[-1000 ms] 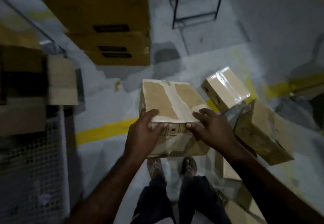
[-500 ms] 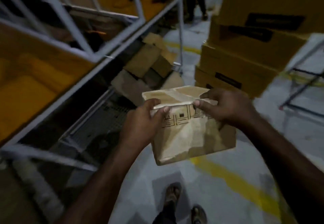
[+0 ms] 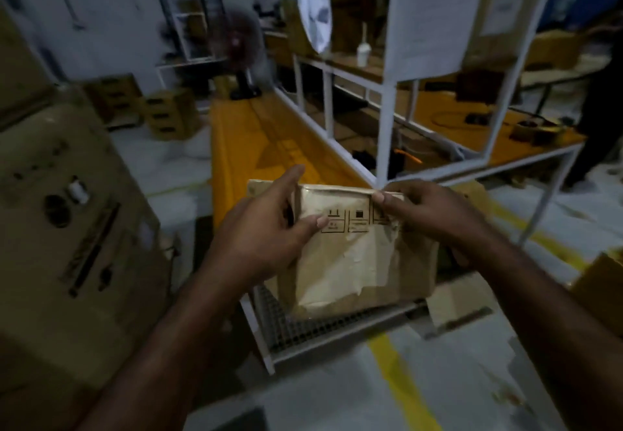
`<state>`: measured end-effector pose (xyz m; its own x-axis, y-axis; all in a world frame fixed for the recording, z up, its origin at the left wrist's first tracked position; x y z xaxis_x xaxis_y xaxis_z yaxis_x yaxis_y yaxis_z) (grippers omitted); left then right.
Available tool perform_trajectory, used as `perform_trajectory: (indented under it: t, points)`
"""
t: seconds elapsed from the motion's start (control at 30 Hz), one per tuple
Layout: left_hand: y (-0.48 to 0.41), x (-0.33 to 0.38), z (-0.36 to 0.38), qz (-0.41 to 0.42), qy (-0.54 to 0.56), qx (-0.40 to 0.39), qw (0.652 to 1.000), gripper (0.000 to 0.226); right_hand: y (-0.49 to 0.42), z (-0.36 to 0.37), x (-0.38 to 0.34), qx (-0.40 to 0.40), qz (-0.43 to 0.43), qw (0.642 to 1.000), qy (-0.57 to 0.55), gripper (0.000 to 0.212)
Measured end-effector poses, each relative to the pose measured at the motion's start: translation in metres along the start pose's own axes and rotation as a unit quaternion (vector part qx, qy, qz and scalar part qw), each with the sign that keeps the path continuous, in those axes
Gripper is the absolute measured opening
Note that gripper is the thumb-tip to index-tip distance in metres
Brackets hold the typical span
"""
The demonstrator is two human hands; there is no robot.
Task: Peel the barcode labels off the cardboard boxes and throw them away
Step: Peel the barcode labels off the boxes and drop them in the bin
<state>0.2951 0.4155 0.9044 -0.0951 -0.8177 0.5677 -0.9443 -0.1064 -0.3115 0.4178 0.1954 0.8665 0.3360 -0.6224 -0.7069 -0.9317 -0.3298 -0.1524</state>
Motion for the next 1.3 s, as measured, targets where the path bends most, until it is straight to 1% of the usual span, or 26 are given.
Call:
perform_trajectory:
  t: [0.07, 0.13, 0.23, 0.3, 0.4, 0.5, 0.53, 0.6, 0.67, 0.77, 0.83, 0.93, 1.07, 1.17, 1.2, 1.27, 1.3]
  points:
    - [-0.015, -0.013, -0.015, -0.007, -0.04, 0.024, 0.999, 0.079, -0.034, 0.014, -0.013, -0.027, -0.015, 0.999, -0.025, 0.056]
    - [-0.034, -0.023, -0.025, -0.006, -0.07, 0.045, 0.996, 0.075, -0.067, 0.025, -0.022, -0.041, -0.031, 0.998, -0.044, 0.059]
    - [-0.065, -0.035, -0.034, 0.013, -0.098, 0.07, 0.993, 0.067, -0.111, 0.037, -0.028, -0.039, -0.037, 0.996, -0.077, 0.049]
    - [-0.086, -0.044, -0.037, 0.022, -0.126, 0.081, 0.989, 0.064, -0.134, 0.047, -0.029, -0.052, -0.039, 0.993, -0.101, 0.043]
    - [-0.117, -0.057, -0.035, 0.019, -0.156, 0.08, 0.984, 0.065, -0.167, 0.06, -0.029, -0.055, -0.032, 0.987, -0.146, 0.041]
    - [-0.149, -0.066, -0.025, 0.023, -0.19, 0.079, 0.978, 0.063, -0.198, 0.074, -0.027, -0.059, -0.039, 0.981, -0.18, 0.025]
    - [-0.16, -0.069, -0.019, 0.025, -0.197, 0.076, 0.977, 0.061, -0.21, 0.078, -0.024, -0.059, -0.037, 0.979, -0.19, 0.022]
    - [-0.185, -0.076, -0.006, 0.023, -0.22, 0.064, 0.973, 0.061, -0.24, 0.088, -0.009, -0.057, -0.037, 0.976, -0.209, 0.029]
    - [-0.21, -0.082, 0.008, 0.011, -0.25, 0.046, 0.967, 0.064, -0.271, 0.095, 0.004, -0.064, -0.041, 0.972, -0.221, 0.026]
    - [-0.252, -0.089, 0.028, 0.009, -0.272, 0.024, 0.962, 0.065, -0.328, 0.106, 0.025, -0.07, -0.028, 0.968, -0.241, 0.037]
    - [-0.284, -0.096, 0.045, -0.002, -0.275, 0.007, 0.961, 0.066, -0.369, 0.114, 0.037, -0.068, -0.017, 0.965, -0.254, 0.03]
    - [-0.332, -0.108, 0.071, -0.037, -0.284, -0.02, 0.958, 0.072, -0.426, 0.126, 0.052, -0.092, -0.023, 0.963, -0.251, 0.032]
    - [-0.397, -0.125, 0.1, -0.057, -0.324, -0.051, 0.943, 0.084, -0.476, 0.152, 0.078, -0.134, 0.032, 0.958, -0.251, 0.022]
    - [-0.439, -0.13, 0.121, -0.057, -0.338, -0.06, 0.937, 0.08, -0.507, 0.161, 0.093, -0.148, 0.077, 0.939, -0.3, 0.02]
    - [-0.45, -0.131, 0.128, -0.059, -0.341, -0.06, 0.936, 0.077, -0.515, 0.161, 0.092, -0.15, 0.073, 0.939, -0.301, 0.02]
    - [-0.468, -0.137, 0.134, -0.06, -0.343, -0.048, 0.936, 0.069, -0.529, 0.158, 0.096, -0.144, 0.074, 0.942, -0.294, 0.029]
    - [-0.478, -0.139, 0.132, -0.046, -0.339, -0.034, 0.939, 0.064, -0.534, 0.151, 0.093, -0.123, 0.067, 0.946, -0.291, 0.029]
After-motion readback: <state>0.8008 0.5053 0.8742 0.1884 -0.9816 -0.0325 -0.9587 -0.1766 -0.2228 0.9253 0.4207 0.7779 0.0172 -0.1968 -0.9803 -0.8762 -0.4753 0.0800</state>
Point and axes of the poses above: each hand's wrist, its own y-axis away from the middle knuckle, its own z-axis out of the palm, x = y × z, the point moved 5 cm from there along -y, towards the middle knuckle, and after that the axes turned 2 degrees about z, right-handed, at the moved point
